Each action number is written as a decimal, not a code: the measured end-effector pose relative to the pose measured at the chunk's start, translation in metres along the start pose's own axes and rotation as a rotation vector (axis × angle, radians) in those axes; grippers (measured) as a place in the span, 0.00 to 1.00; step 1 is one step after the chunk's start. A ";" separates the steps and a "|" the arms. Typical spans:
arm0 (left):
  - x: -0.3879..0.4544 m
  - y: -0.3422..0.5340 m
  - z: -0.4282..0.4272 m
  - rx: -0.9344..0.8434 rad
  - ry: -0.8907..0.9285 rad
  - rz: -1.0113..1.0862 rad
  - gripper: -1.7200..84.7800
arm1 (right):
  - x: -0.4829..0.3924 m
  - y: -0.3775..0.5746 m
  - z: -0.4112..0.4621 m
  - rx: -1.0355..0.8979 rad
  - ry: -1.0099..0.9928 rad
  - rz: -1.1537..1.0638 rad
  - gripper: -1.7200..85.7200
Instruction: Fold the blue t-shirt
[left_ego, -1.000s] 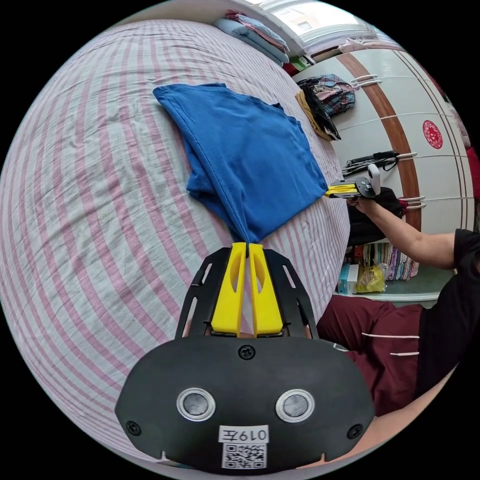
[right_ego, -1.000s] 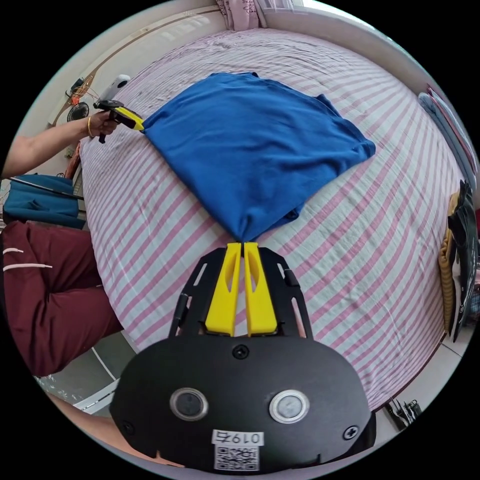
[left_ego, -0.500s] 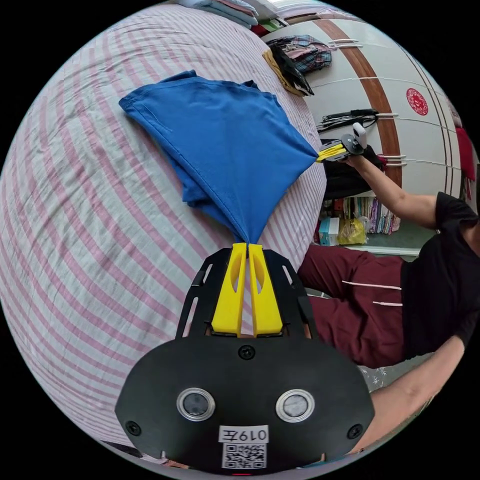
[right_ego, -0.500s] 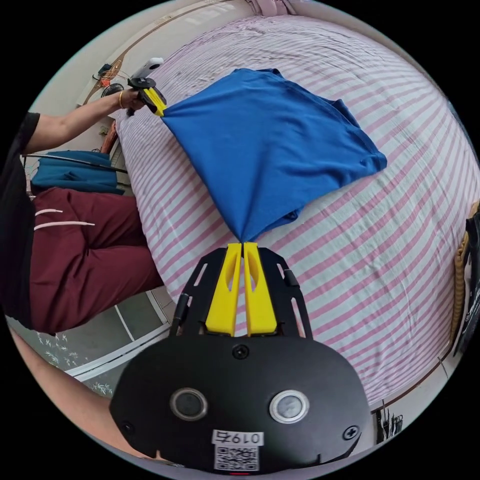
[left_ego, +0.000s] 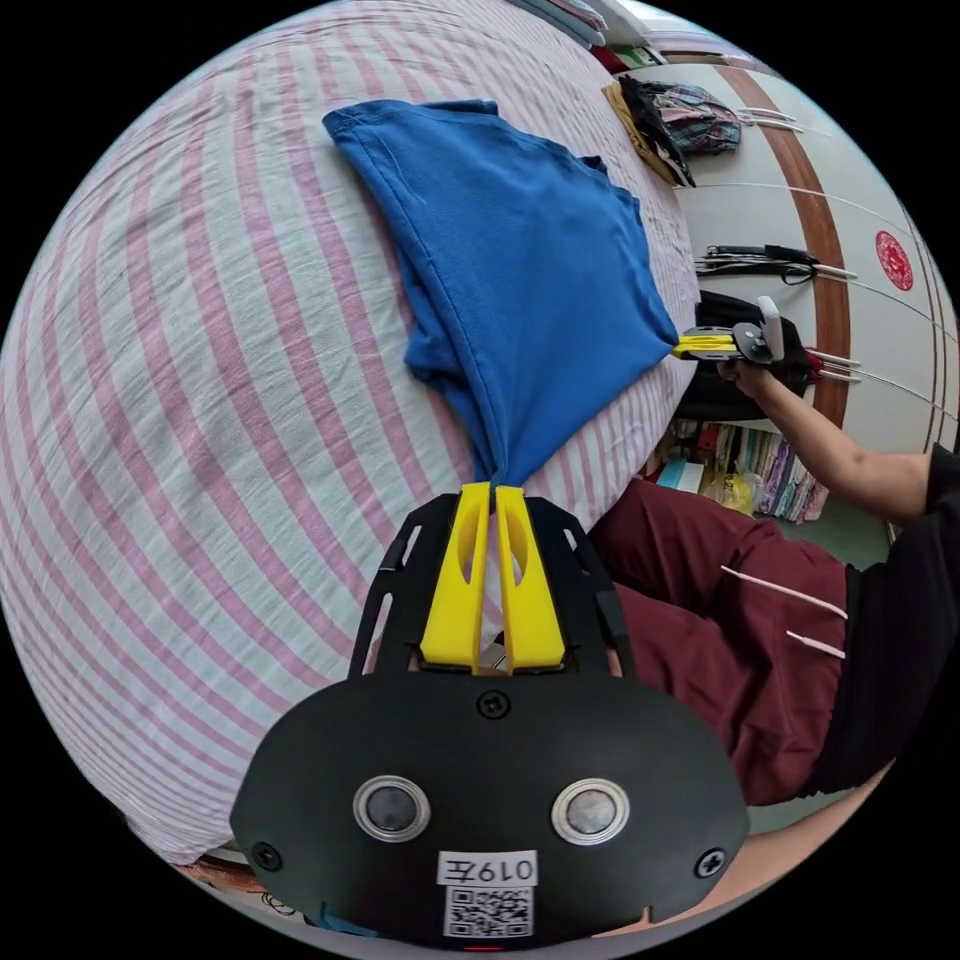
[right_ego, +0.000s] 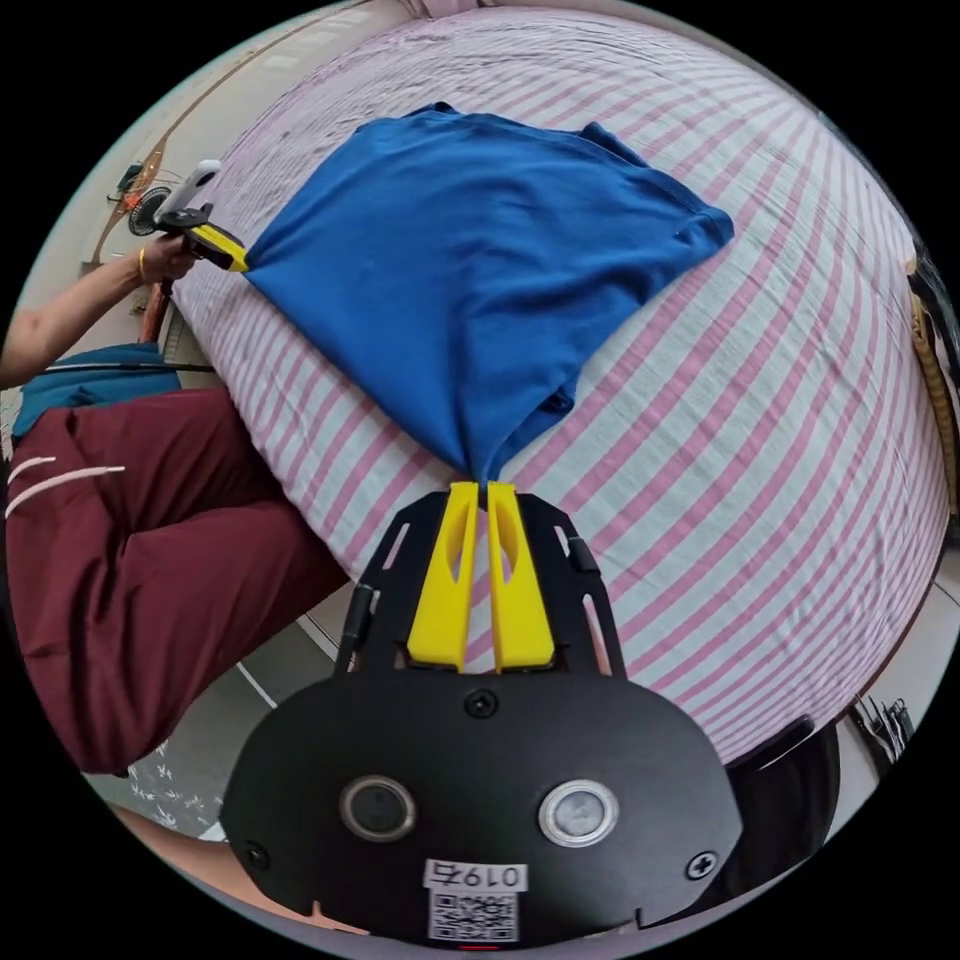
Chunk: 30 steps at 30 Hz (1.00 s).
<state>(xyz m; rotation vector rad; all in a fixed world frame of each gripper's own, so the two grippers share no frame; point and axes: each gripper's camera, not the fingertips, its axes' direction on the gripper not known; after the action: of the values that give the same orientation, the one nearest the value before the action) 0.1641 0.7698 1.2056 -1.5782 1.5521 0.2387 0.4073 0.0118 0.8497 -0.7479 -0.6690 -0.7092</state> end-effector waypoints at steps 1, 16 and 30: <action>0.003 0.001 0.002 -0.005 -0.005 0.001 0.03 | -0.009 0.002 0.006 -0.011 0.041 0.002 0.05; 0.090 0.047 -0.006 0.539 -0.101 -0.131 0.03 | -0.025 0.062 0.018 0.388 -0.076 0.555 0.10; 0.130 0.053 0.048 0.431 -0.149 -0.207 0.03 | -0.027 0.097 0.068 0.366 -0.174 0.548 0.07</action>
<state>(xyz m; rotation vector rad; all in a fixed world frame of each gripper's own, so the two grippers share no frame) 0.1636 0.7192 1.0664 -1.3312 1.2160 -0.0881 0.4469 0.1256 0.8318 -0.6148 -0.6854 -0.0159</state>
